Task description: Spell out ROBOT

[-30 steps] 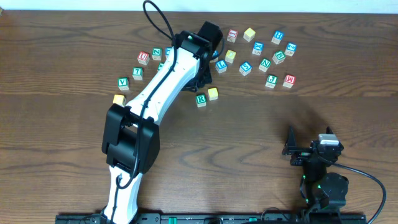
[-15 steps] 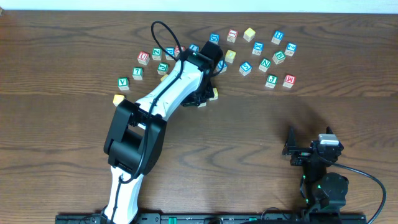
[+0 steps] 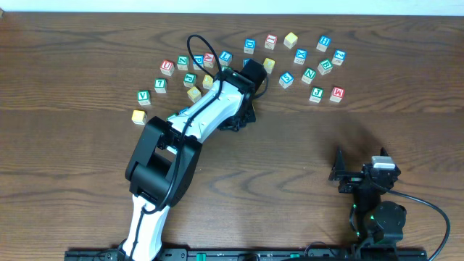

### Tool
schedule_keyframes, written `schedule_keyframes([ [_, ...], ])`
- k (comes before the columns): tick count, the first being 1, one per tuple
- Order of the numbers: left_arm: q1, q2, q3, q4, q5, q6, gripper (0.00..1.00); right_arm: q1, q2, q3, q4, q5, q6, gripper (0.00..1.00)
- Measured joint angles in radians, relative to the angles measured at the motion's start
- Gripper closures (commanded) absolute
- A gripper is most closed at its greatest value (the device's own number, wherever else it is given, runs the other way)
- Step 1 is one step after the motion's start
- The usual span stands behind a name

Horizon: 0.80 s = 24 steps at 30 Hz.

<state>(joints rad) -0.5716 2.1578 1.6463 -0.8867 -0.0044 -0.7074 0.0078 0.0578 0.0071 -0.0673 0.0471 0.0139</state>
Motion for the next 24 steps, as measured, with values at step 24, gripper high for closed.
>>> schedule_keyframes([
  [24,0.025,0.000,0.000,0.024,-0.040,0.076,0.92,0.000,0.000,0.000,0.000,0.000,0.000,0.01],
])
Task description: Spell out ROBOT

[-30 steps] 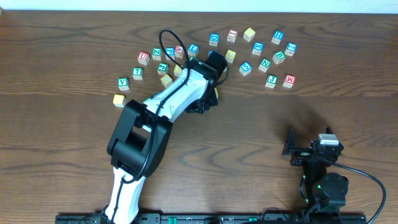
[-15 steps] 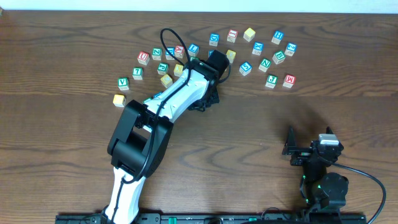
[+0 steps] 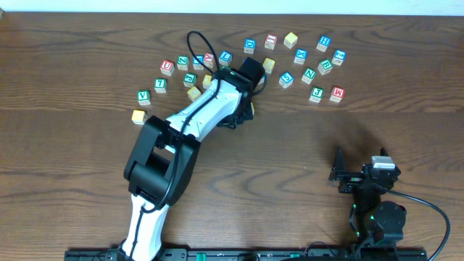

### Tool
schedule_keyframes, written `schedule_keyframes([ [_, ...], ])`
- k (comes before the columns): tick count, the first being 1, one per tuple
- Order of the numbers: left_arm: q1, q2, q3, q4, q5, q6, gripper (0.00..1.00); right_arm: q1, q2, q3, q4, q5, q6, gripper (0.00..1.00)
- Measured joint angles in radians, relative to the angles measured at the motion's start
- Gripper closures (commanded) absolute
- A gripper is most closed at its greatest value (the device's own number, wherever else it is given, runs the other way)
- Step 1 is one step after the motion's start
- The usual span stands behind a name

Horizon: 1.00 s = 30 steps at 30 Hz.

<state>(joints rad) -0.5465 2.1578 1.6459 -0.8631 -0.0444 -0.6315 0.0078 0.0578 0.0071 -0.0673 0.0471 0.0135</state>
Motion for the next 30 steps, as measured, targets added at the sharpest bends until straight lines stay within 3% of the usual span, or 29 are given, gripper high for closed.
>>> schedule_keyframes([
  [12,0.025,0.000,0.000,0.019,-0.007,0.101,0.93,0.000,0.000,0.000,0.000,0.000,0.000,0.01],
  [21,0.056,0.000,0.002,-0.027,-0.007,0.285,0.93,0.000,0.000,0.000,0.000,0.000,0.000,0.01],
  [30,0.092,0.000,0.004,0.072,0.061,0.443,0.93,0.000,0.000,0.000,0.000,0.000,0.000,0.01],
])
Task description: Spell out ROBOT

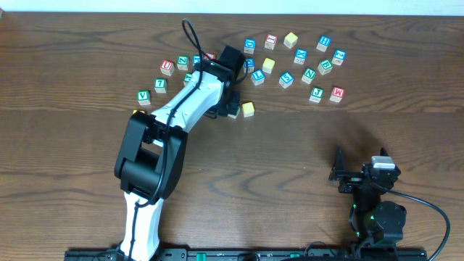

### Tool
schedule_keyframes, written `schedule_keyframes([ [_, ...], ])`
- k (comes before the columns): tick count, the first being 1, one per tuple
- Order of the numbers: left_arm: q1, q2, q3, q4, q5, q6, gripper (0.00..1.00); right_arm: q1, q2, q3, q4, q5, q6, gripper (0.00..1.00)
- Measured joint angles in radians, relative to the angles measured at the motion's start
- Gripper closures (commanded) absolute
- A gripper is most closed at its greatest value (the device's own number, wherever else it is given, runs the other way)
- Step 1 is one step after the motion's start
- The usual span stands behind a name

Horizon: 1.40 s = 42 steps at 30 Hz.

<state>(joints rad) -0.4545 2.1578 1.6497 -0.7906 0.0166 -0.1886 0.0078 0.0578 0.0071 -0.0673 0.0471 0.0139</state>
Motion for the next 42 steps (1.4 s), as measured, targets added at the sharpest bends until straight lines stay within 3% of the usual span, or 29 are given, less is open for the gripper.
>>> schedule_keyframes([
  [28,-0.024,0.000,-0.002,0.093,0.090,0.054,0.93,0.000,0.000,0.000,0.000,0.000,0.000,0.01],
  [42,-0.041,0.000,-0.002,0.080,0.080,-0.070,0.92,0.000,0.000,0.000,0.000,0.000,0.000,0.01],
])
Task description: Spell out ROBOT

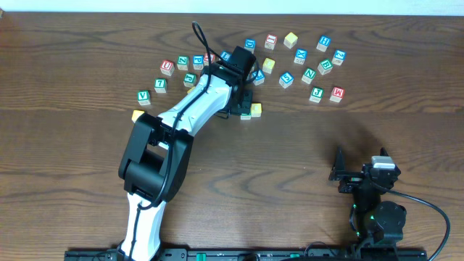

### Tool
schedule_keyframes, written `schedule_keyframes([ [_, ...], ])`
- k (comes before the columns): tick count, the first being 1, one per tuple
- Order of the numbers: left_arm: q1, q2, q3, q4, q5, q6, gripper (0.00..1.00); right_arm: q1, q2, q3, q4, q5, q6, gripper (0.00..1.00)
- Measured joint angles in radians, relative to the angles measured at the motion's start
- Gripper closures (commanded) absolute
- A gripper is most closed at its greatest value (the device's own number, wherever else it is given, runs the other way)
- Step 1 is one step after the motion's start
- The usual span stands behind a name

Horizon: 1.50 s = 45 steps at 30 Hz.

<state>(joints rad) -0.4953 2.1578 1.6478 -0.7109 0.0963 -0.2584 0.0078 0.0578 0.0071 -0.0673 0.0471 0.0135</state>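
Lettered wooden blocks lie scattered across the far part of the table, one group on the right (308,75) and one on the left (160,85). My left gripper (243,109) reaches down just below them, its fingers mostly hidden under the wrist. A pale block (246,114) sits at its tips and it appears shut on it. A yellow block (256,109) touches that block on the right. My right gripper (339,168) rests near the front right, far from all the blocks, and its jaw state is not readable.
The left arm's long white links run diagonally from the front left up to the blocks. A lone yellow block (136,114) lies beside the arm on the left. A black cable loops above the left wrist (197,32).
My left gripper has moved right, from just left of the yellow block to right against it. The yellow block now sits slightly further right. The right arm has not moved.
My left gripper was low below the middle of the scatter, then slightly higher with a yellow block at its tips. Then the yellow block lay alone and the gripper stood to its left. Now the gripper is beside it with a pale block.
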Motion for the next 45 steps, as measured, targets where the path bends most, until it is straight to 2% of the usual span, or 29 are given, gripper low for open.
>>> schedule_keyframes([
  [5,0.033,0.000,0.016,-0.049,-0.014,0.000,0.93,0.000,0.000,0.000,0.000,0.000,0.000,0.01],
  [12,0.078,0.000,0.154,-0.067,-0.010,0.008,0.93,0.000,0.000,0.000,0.000,0.000,0.000,0.01],
  [19,0.007,0.000,0.160,-0.026,0.010,-0.018,0.93,0.000,0.000,0.000,0.000,0.000,0.000,0.01],
  [26,-0.079,0.022,0.160,0.029,-0.040,-0.091,0.93,0.000,0.000,0.000,0.000,0.000,0.000,0.01],
  [33,-0.089,0.071,0.160,0.060,-0.107,-0.161,0.93,0.000,0.000,0.000,0.000,0.000,0.000,0.01],
  [45,-0.089,0.086,0.160,0.098,-0.127,-0.187,0.93,0.000,0.000,0.000,0.000,0.000,0.000,0.01],
])
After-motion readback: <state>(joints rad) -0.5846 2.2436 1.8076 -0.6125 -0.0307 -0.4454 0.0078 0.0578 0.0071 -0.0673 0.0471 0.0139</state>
